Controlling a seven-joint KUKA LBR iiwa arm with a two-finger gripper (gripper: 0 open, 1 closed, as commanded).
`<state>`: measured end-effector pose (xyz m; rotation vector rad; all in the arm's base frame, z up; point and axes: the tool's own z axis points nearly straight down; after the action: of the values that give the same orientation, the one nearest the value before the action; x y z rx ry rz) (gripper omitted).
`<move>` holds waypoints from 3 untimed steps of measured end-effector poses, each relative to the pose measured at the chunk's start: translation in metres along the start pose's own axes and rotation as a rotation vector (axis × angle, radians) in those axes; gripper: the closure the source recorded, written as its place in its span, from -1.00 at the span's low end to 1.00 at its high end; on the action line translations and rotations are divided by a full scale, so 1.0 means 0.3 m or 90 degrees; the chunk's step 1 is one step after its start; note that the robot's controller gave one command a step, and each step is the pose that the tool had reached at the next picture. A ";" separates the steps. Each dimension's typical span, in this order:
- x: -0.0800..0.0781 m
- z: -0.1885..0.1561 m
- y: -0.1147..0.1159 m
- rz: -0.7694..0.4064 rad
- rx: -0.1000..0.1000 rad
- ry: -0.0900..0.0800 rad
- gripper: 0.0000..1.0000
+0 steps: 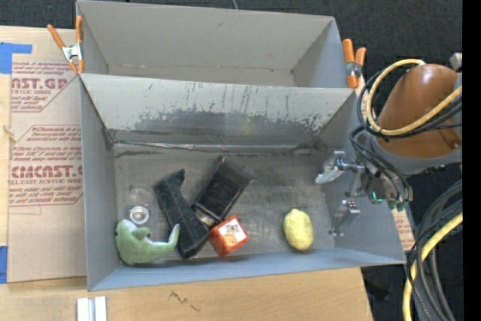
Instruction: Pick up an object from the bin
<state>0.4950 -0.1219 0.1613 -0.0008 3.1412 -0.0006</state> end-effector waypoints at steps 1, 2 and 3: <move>0.003 0.048 0.115 -0.057 0.001 -0.001 -1.00; -0.063 0.120 0.160 -0.194 -0.002 -0.001 -1.00; -0.053 0.200 0.297 -0.300 0.003 0.002 -1.00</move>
Offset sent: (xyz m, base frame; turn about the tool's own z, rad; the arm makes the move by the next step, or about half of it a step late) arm 0.0326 0.0364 -0.0509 -0.3759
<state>0.5110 -0.0329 0.1013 -0.7352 3.0579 -0.0088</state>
